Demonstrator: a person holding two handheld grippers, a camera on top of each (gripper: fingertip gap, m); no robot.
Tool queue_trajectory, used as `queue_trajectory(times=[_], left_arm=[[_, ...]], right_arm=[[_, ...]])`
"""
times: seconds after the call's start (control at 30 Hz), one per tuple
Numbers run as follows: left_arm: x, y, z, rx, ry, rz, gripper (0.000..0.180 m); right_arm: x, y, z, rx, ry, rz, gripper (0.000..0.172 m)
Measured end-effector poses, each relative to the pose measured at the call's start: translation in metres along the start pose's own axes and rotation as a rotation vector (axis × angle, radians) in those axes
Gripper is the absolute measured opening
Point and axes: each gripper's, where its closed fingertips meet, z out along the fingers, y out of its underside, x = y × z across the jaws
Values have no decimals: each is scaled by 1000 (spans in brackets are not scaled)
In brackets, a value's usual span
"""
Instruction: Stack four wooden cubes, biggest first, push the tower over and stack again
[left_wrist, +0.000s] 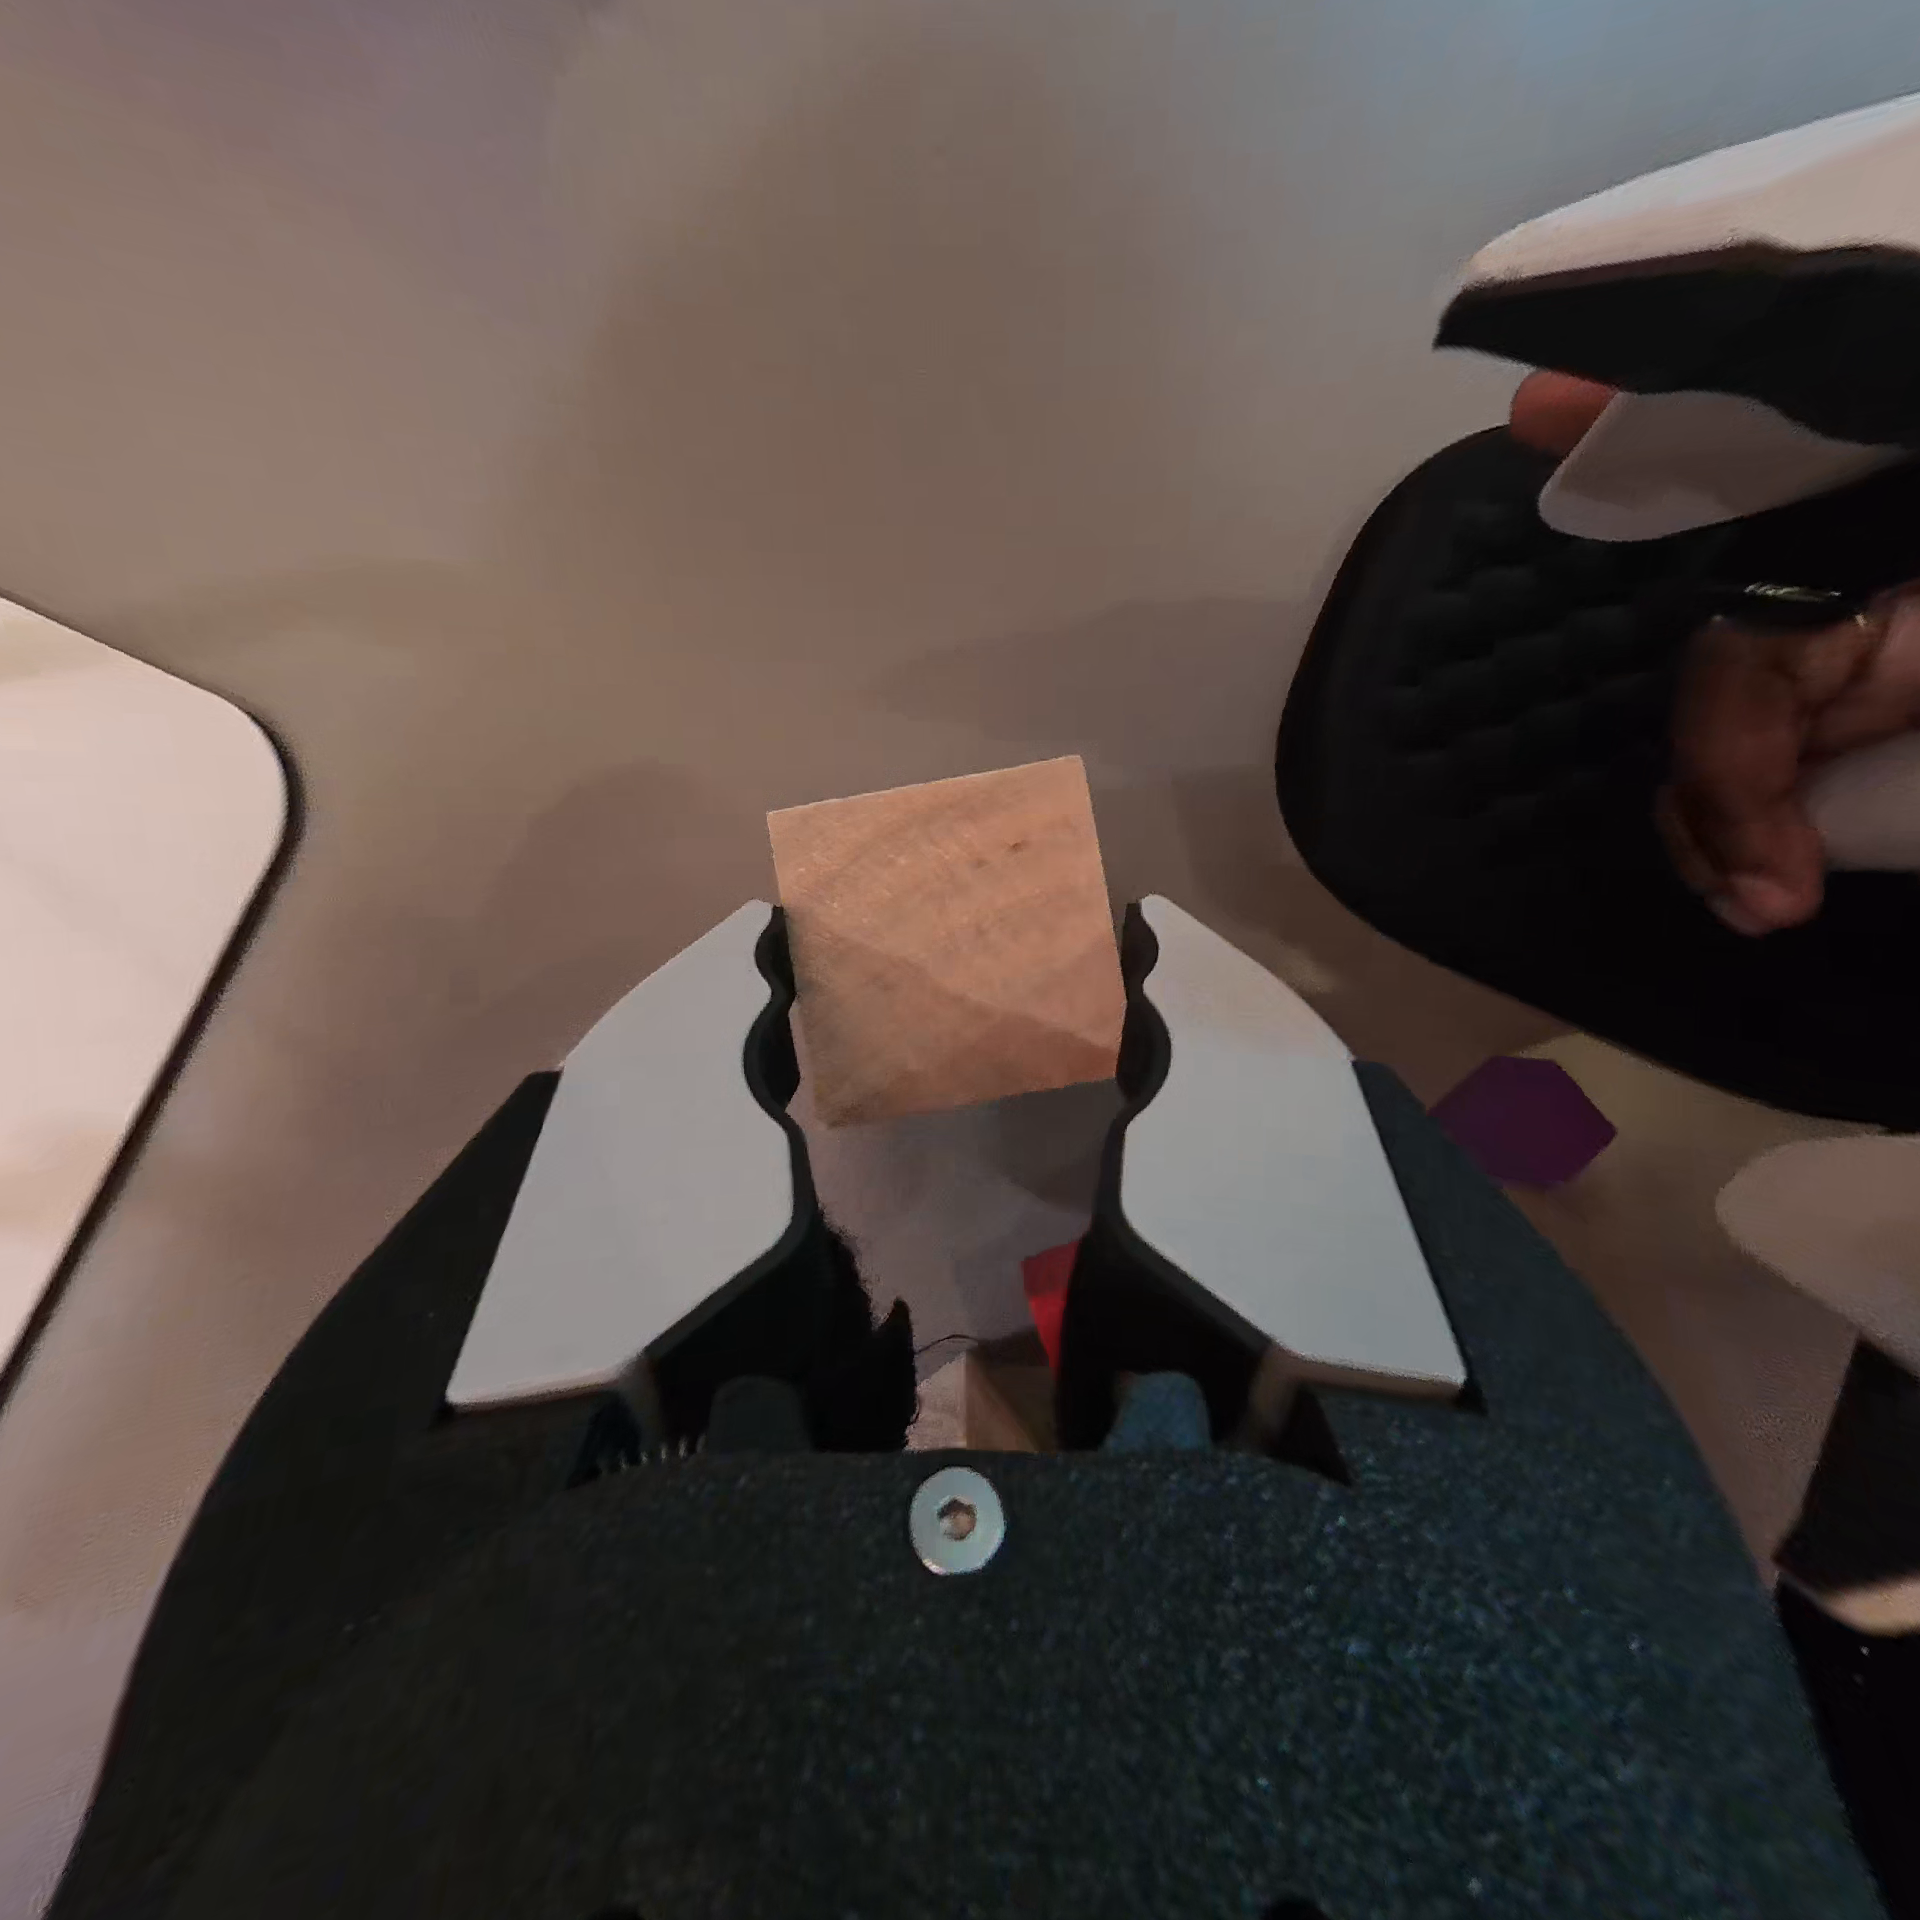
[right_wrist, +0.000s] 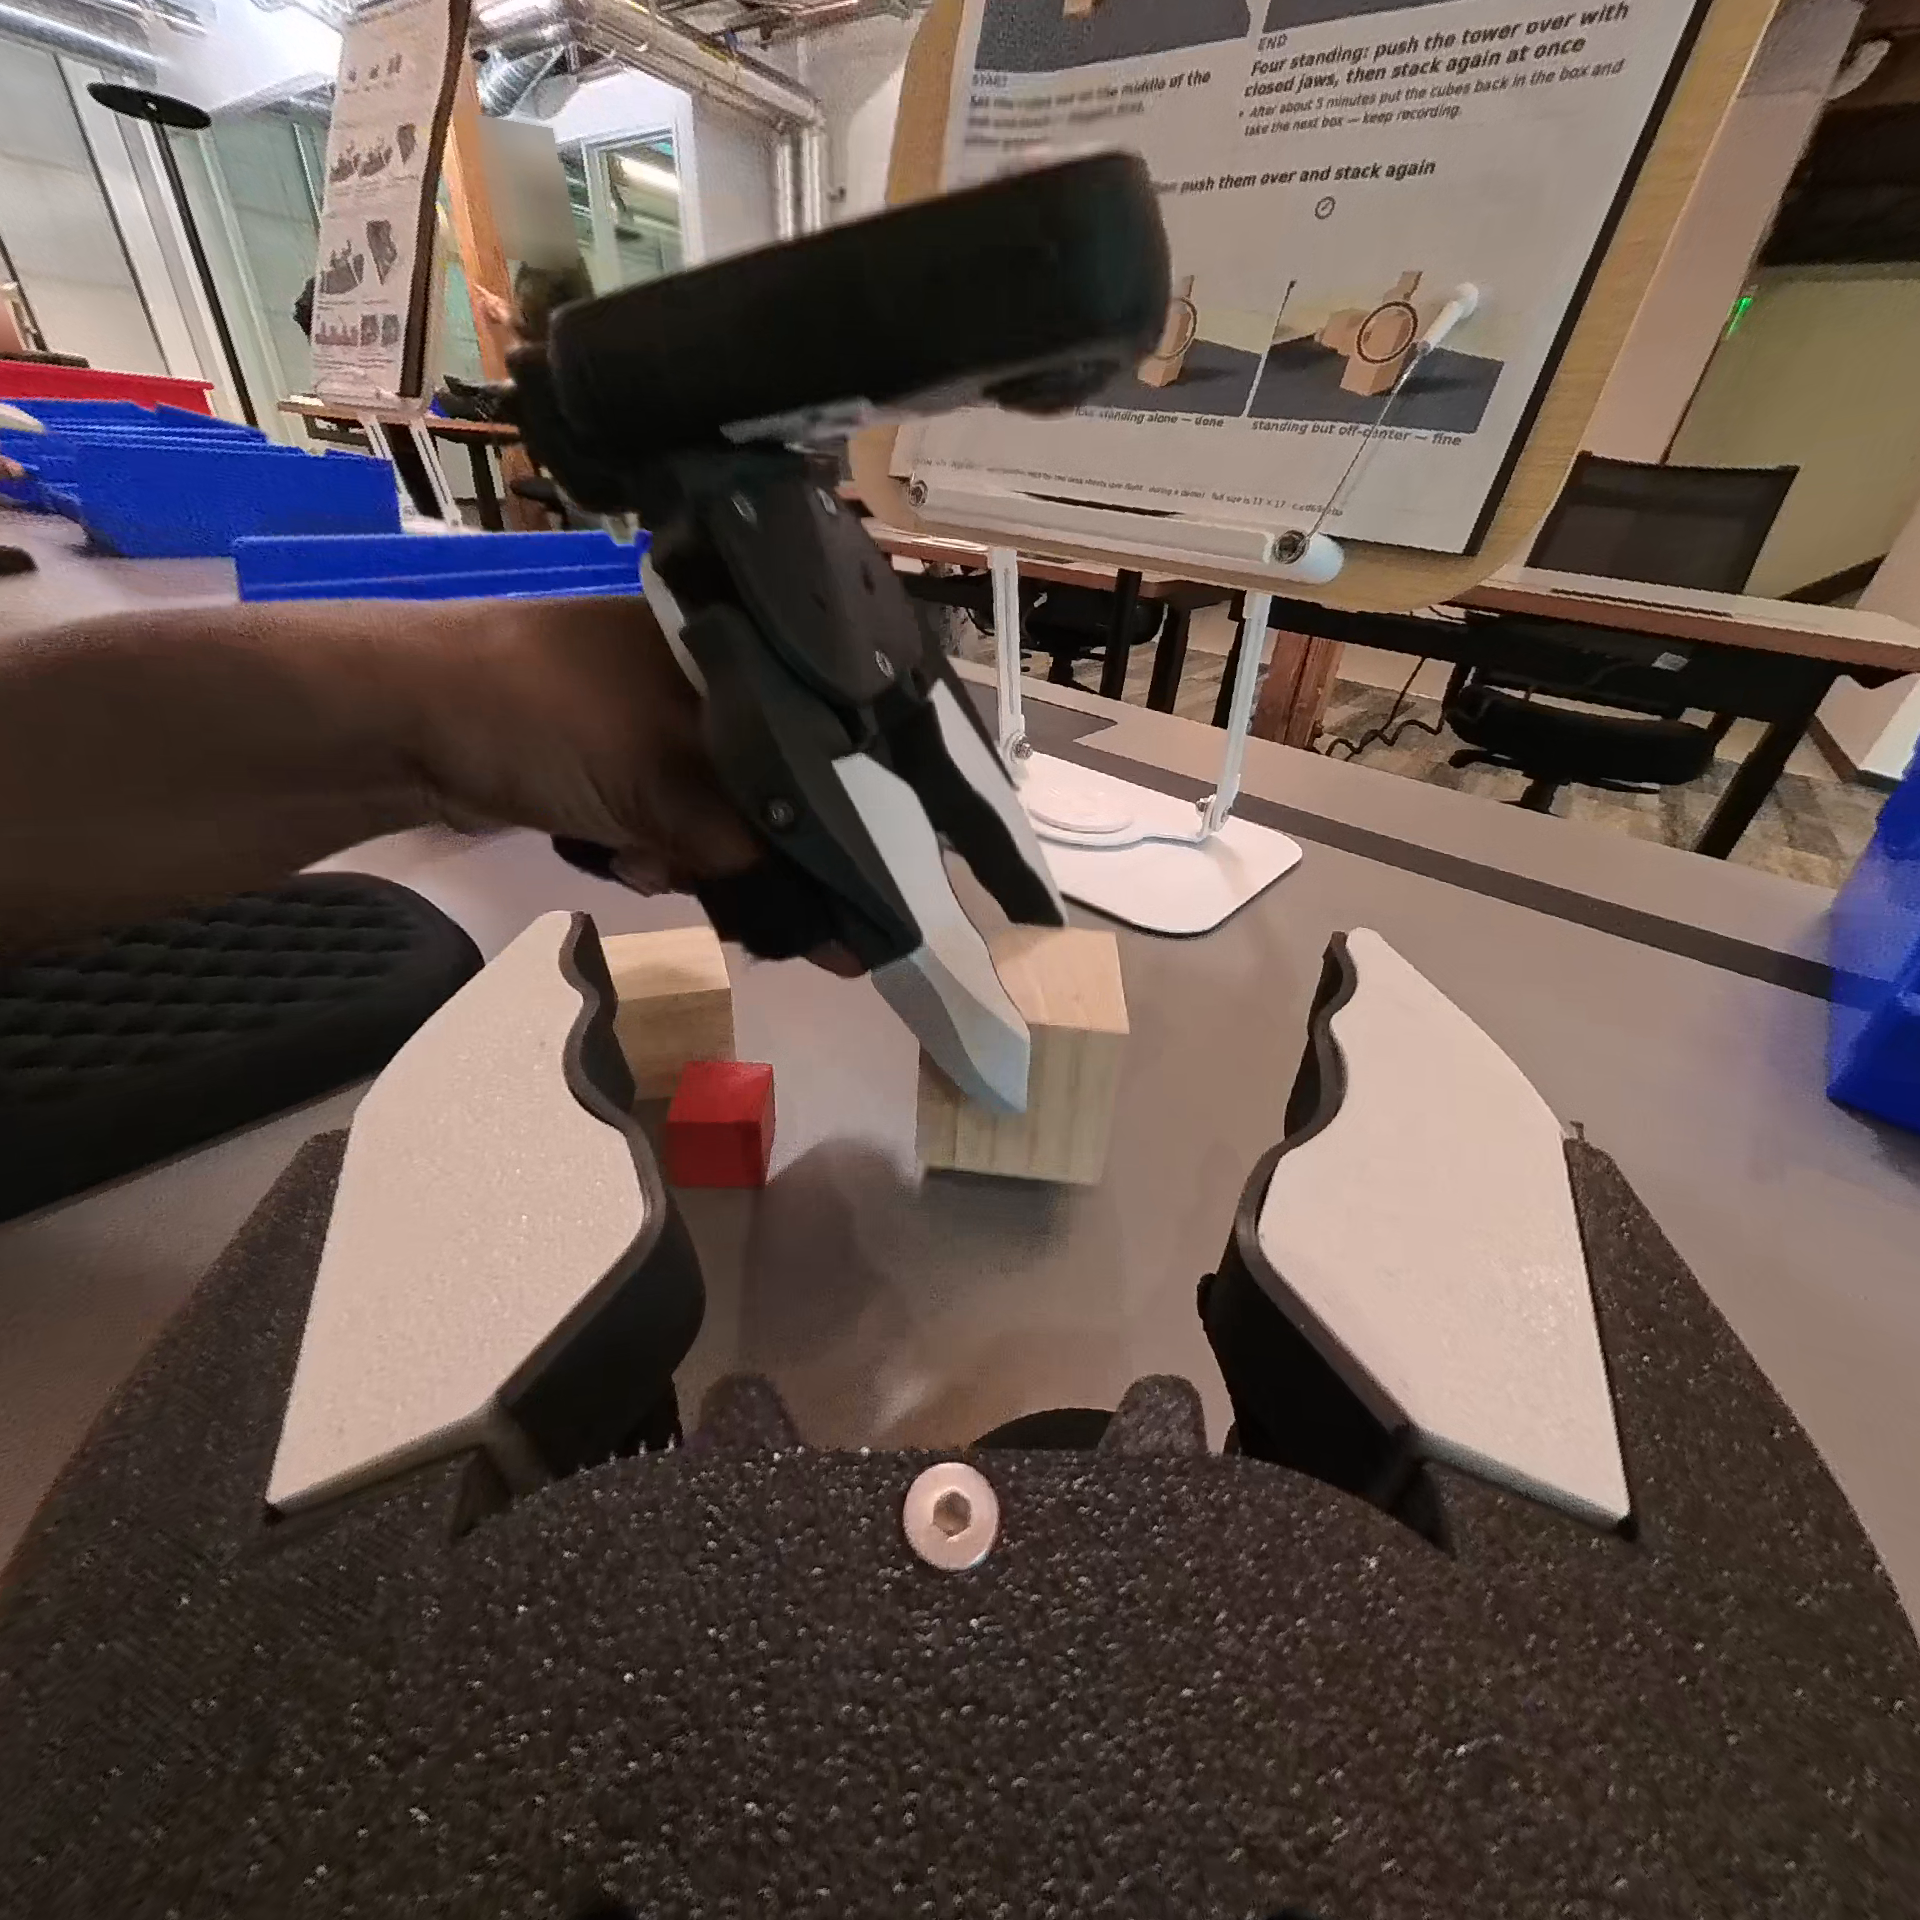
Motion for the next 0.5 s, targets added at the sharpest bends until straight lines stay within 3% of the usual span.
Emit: queue_trajectory(times=[0.5], left_arm=[[9,6,11,-25,-38,-26,61]], right_arm=[[-2,1,1,-9,-5,-18,124]])
